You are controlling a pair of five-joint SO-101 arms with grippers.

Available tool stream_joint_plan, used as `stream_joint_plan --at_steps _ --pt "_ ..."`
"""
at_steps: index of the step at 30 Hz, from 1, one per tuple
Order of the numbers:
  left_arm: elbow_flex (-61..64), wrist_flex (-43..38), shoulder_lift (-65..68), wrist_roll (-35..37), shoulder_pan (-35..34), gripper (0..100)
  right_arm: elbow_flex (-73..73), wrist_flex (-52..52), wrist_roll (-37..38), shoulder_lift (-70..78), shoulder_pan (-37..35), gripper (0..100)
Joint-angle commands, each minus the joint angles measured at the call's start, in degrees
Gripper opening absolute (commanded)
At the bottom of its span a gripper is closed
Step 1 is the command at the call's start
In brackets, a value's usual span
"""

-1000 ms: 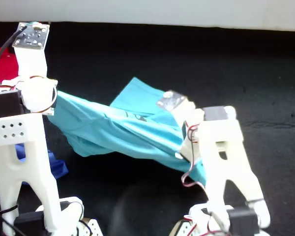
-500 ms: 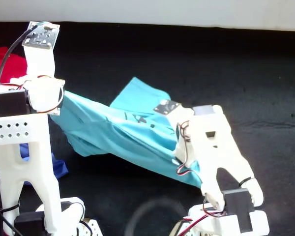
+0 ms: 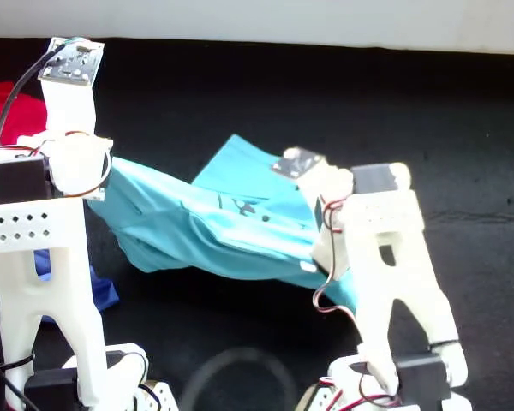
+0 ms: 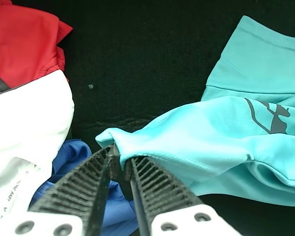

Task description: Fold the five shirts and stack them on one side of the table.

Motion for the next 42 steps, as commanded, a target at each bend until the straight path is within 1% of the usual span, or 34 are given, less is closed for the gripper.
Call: stream_joint_plan --at_steps 1,4,7,10,14,18,24,26,28,32,37,42 --pt "-1.63 -0.62 -0.40 0.62 0.84 1 -8.22 2.95 0.62 -3.38 -0.04 0.9" --pt "-1.63 -0.70 -0.13 0.62 0.84 1 -12.53 3.12 0.44 -4.00 1.45 1.2" --pt "-1.89 -1.05 -0.13 0.44 0.48 1 -15.96 3.12 0.70 -3.74 4.79 2.6" --pt "-2.33 -1.41 -0.48 0.35 -1.54 1 -14.11 3.03 0.88 -1.63 7.60 6.3" --pt "-2.33 -2.20 -0.66 -1.05 -2.86 1 -10.59 1.54 2.29 4.18 8.04 5.8" --pt "-2.24 -2.20 -0.66 -1.05 -1.80 1 -10.51 -0.40 2.37 8.13 7.34 2.5" --pt "-1.98 -2.20 -0.66 -0.88 0.22 1 -9.98 -0.13 2.37 9.80 4.53 1.8" --pt "-1.63 -2.20 -0.57 -0.79 0.22 1 -9.71 1.63 2.37 9.80 3.12 2.2" --pt "-1.63 -2.20 -0.22 -0.79 0.22 1 -8.48 3.38 1.93 9.45 0.31 2.9" --pt "-1.63 -2.55 -0.04 -0.79 0.22 1 -2.07 3.12 -2.46 9.54 -5.67 8.5" --pt "-1.54 -2.64 -0.04 -0.79 0.22 1 5.49 -1.54 -7.21 9.98 -14.64 11.8" --pt "-1.54 -2.55 -0.04 -0.79 0.22 1 12.88 -10.51 -10.90 10.07 -18.24 16.0"
